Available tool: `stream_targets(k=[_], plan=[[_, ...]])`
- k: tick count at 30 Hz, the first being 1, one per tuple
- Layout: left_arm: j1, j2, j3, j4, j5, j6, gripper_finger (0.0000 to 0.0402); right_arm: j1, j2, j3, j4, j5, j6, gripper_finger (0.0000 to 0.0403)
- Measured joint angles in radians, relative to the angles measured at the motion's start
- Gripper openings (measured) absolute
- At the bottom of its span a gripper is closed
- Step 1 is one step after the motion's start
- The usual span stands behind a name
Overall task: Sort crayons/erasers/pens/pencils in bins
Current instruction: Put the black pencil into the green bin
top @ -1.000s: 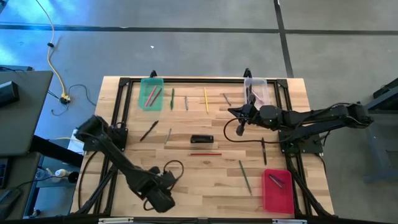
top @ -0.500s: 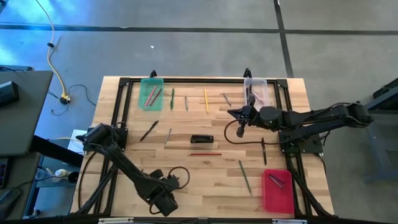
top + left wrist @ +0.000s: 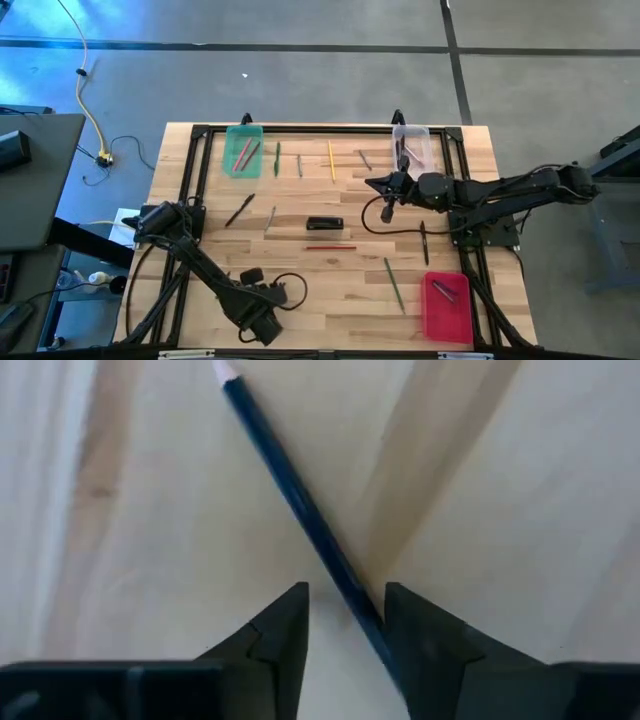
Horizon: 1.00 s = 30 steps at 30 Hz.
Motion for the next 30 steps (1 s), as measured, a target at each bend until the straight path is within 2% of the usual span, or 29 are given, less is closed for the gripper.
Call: stream_targets(k=[14, 19, 30], plan=[[0.002, 0.037, 0.006, -0.029, 0.047, 0.295, 0.0038, 0.0, 0.0, 0.0, 0.004, 0.0, 0.0, 0.0], [0.018, -0.006, -0.006, -0.067, 0.034, 0.317, 0.0006, 0.0, 0.0, 0.0, 0.004, 0.0, 0.0, 0.0], [0.067, -0.163, -0.005, -0.199, -0.096, 0.304, 0.0, 0.0, 0.0, 0.0, 0.004, 0.0, 0.0, 0.0]])
